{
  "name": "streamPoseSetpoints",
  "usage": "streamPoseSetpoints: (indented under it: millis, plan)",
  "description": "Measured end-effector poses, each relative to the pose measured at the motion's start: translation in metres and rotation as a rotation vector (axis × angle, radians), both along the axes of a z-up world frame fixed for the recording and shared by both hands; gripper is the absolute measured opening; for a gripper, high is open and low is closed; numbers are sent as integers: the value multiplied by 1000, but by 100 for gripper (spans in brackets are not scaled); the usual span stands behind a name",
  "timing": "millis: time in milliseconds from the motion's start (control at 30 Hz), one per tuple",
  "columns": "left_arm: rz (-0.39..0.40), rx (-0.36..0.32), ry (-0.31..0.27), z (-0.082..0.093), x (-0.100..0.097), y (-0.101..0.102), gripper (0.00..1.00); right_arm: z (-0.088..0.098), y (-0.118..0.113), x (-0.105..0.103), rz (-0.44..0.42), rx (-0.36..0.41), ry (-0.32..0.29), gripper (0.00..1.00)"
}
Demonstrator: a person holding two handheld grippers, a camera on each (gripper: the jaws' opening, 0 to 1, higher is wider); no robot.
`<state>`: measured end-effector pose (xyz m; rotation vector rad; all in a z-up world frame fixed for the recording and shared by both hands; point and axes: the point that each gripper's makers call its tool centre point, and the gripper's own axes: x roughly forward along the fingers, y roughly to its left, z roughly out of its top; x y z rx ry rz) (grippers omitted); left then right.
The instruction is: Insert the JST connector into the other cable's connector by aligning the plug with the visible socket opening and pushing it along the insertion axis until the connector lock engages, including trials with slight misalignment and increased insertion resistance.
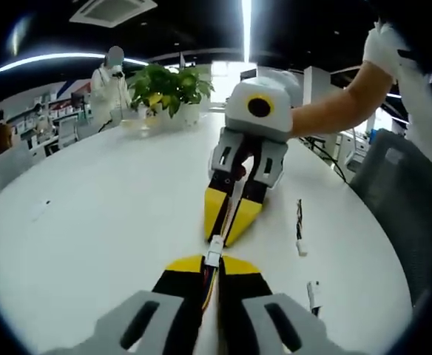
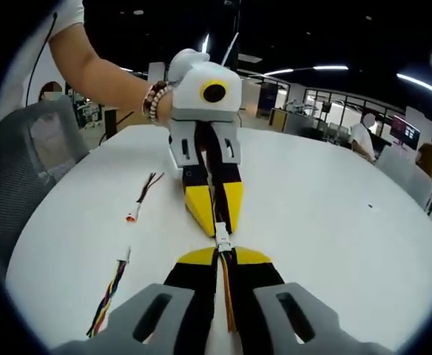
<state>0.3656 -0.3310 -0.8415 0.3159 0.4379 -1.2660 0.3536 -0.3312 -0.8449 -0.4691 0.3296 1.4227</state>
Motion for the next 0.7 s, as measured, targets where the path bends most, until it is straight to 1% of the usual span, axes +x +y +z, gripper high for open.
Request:
streamPoseSetpoints:
  millis: [333, 600, 700]
  plan:
    - [19, -4, 15, -1, 3, 2, 1, -1, 0, 2, -16, 16, 28, 5]
    - [22, -3, 19, -2, 4, 3, 1, -1, -1, 2, -23, 17, 36, 5]
    - [23, -1, 18, -2, 5, 3, 2, -1, -1, 3, -38, 20, 51, 6]
